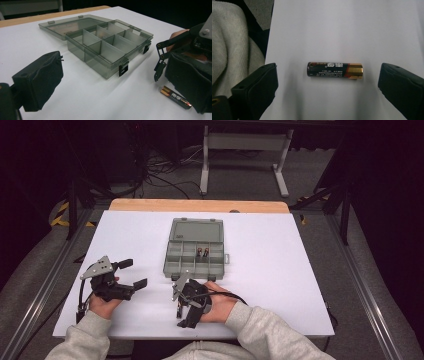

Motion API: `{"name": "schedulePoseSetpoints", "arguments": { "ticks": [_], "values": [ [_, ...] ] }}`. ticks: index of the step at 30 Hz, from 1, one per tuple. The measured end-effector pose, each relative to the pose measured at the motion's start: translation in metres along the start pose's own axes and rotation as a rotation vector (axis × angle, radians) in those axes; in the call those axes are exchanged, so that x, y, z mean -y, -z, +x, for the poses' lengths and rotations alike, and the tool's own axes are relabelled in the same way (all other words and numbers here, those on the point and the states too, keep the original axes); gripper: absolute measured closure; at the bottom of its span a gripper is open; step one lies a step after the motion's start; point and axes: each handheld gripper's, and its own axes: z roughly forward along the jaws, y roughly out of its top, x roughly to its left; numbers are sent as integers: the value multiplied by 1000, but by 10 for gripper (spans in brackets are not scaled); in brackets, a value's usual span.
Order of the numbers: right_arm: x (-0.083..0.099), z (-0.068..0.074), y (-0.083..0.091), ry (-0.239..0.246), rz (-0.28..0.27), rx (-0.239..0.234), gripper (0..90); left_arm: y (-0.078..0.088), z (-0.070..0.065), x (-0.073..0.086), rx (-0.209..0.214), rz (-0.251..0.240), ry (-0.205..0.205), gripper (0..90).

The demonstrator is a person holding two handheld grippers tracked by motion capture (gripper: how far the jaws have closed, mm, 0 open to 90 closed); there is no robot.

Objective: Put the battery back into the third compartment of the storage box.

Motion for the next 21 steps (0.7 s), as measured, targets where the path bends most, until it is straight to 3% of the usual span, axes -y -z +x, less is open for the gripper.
{"name": "schedulePoseSetpoints", "arguments": {
  "ticks": [21],
  "values": [
    [-6,0,-3,13,3,60,310,0,0,0,2,8,-1,22]
  ]
}}
